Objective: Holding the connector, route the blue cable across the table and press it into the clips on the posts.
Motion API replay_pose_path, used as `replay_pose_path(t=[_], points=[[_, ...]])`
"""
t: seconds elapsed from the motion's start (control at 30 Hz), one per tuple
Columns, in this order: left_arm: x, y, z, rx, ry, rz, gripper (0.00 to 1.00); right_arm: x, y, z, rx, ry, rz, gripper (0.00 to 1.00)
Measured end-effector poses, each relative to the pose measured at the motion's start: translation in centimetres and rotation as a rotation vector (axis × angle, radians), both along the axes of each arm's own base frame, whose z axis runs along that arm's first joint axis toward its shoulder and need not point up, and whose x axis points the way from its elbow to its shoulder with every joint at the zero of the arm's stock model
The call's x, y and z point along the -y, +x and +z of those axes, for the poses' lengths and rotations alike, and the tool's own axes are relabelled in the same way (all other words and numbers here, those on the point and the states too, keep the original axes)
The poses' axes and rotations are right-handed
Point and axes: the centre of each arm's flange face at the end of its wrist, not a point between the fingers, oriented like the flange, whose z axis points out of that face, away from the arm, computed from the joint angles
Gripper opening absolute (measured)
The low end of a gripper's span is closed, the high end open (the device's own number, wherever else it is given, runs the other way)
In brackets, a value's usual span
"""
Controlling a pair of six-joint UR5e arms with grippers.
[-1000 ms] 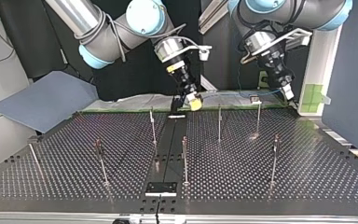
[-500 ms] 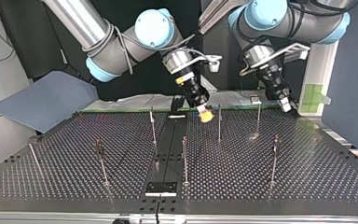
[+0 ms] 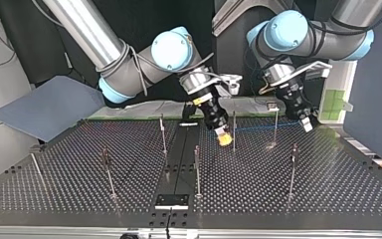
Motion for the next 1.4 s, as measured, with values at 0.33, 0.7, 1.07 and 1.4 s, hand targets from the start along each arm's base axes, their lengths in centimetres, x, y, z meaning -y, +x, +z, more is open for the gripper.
replay_pose_path(t=[0.33,0.7,1.07,1.4], points=[[-1.1,1.8,0.9,0.031,0.006,-0.002,0.00,1.8,2.2,-1.0,-0.010,0.011,0.007,0.00],[-2.1,3.8,0.6,0.037,0.018,-0.023,0.00,2.2,4.0,-0.7,0.010,-0.006,0.031,0.00],[-4.0,5.1,1.7,0.063,0.019,0.002,0.00,2.0,5.5,-1.1,0.013,-0.010,0.048,0.00],[-5.4,7.5,0.9,0.074,0.016,-0.026,0.00,2.7,5.8,0.2,0.024,-0.017,0.041,0.00]])
